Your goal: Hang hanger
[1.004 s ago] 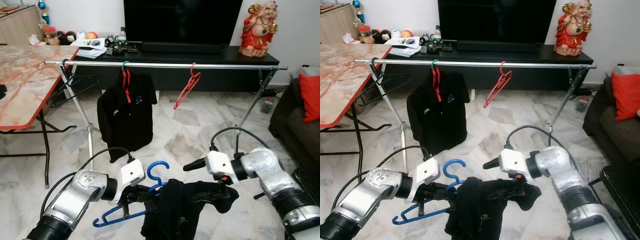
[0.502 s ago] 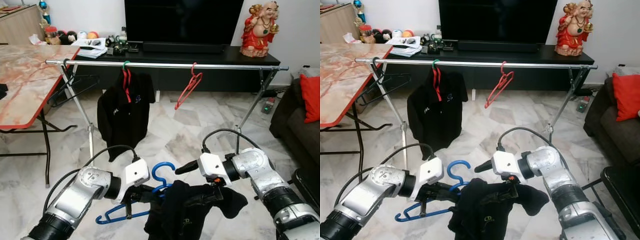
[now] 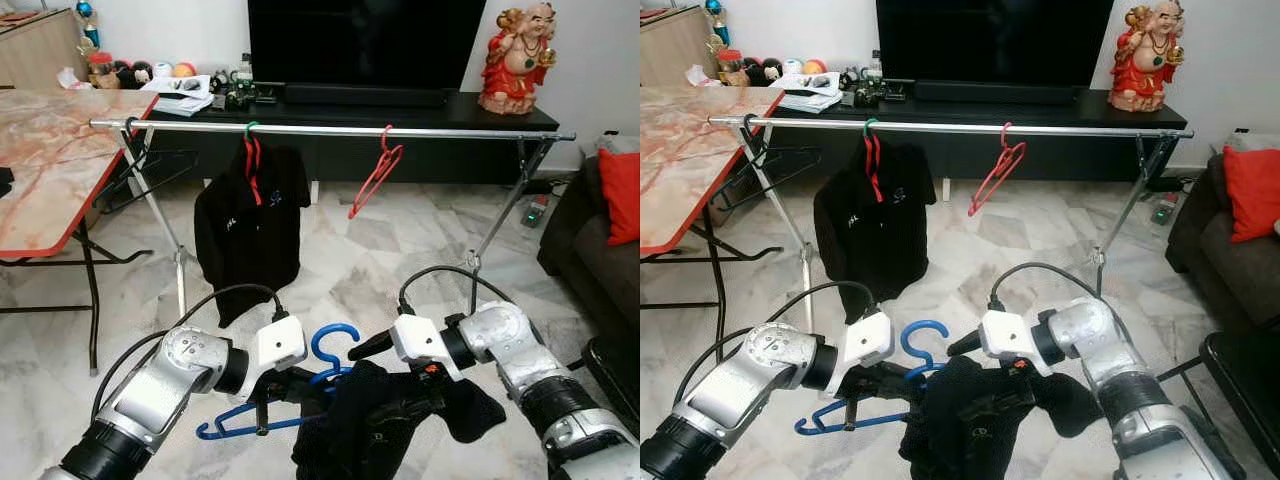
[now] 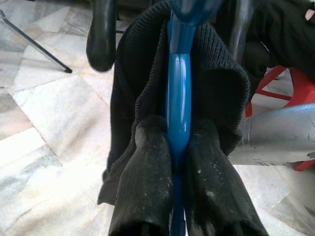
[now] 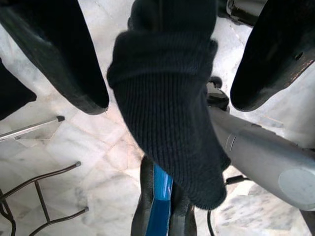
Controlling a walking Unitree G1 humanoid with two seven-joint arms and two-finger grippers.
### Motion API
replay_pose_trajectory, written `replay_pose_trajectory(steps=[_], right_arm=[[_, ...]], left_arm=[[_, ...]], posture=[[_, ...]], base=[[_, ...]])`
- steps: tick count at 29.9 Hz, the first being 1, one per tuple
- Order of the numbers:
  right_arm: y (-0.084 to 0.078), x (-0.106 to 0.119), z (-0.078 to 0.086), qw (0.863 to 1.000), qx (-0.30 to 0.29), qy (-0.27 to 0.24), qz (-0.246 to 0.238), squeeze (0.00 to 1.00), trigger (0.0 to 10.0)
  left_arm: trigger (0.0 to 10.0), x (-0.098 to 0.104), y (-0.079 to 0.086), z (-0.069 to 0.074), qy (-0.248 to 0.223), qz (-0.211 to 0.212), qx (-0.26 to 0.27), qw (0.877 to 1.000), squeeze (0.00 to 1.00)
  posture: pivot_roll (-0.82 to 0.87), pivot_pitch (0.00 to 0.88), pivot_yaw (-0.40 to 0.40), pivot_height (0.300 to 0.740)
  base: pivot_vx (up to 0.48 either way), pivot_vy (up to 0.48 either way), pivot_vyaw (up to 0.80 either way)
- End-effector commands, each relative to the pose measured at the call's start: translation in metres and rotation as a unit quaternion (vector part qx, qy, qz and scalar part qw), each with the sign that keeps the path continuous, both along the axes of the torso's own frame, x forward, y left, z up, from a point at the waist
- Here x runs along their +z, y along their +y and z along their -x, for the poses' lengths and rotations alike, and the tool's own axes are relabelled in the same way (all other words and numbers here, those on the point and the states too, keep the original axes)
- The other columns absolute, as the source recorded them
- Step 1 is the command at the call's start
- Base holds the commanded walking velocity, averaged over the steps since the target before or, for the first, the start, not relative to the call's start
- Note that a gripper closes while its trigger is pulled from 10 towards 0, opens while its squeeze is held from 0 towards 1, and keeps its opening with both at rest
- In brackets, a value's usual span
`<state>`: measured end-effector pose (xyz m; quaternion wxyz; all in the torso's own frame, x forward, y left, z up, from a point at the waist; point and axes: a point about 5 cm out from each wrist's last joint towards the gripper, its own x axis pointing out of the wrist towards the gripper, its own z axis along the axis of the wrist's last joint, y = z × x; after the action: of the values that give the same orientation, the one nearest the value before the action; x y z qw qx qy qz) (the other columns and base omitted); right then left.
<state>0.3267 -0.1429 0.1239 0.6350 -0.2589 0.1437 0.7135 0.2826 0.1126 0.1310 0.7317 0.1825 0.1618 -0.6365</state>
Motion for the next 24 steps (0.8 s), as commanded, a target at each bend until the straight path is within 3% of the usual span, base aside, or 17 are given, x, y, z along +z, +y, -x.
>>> replay_pose_trajectory(steps=[1,2,3,5,7,24], right_arm=[[0.001,0.003,-0.003,1.0,-0.001,-0.012,0.005,0.0,8.7],[0.001,0.002,-0.003,1.0,-0.002,-0.01,0.007,0.0,6.0],[0.0,0.0,-0.002,1.0,-0.002,-0.004,0.011,0.0,4.6],[0.0,-0.001,-0.001,1.0,-0.003,-0.004,0.014,0.0,3.5],[-0.001,-0.002,-0.001,1.0,-0.003,-0.003,0.018,0.0,0.0],[-0.001,-0.01,0.0,0.999,-0.008,-0.002,0.037,0.0,0.0]], left_arm=[[10.0,0.014,-0.006,-0.001,-0.027,0.002,-0.019,0.999,0.0],[10.0,0.014,-0.006,-0.001,-0.028,0.002,-0.019,0.999,0.0],[10.0,0.015,-0.006,-0.001,-0.03,0.002,-0.019,0.999,0.0],[10.0,0.015,-0.006,-0.001,-0.031,0.001,-0.02,0.999,0.0],[10.0,0.015,-0.007,-0.002,-0.032,0.001,-0.02,0.999,0.0],[10.0,0.017,-0.008,-0.003,-0.039,0.001,-0.02,0.999,0.0]], posture=[[0.02,0.019,-0.065,0.74],[0.02,0.02,-0.065,0.74],[0.02,0.019,-0.066,0.74],[0.02,0.019,-0.066,0.74],[0.02,0.018,-0.066,0.74],[0.03,0.018,-0.067,0.74]], base=[[0.0,0.0,0.0],[0.0,0.0,0.0],[0.0,0.0,0.0],[0.0,0.0,0.0],[0.0,0.0,0.0],[0.0,0.0,0.0]])
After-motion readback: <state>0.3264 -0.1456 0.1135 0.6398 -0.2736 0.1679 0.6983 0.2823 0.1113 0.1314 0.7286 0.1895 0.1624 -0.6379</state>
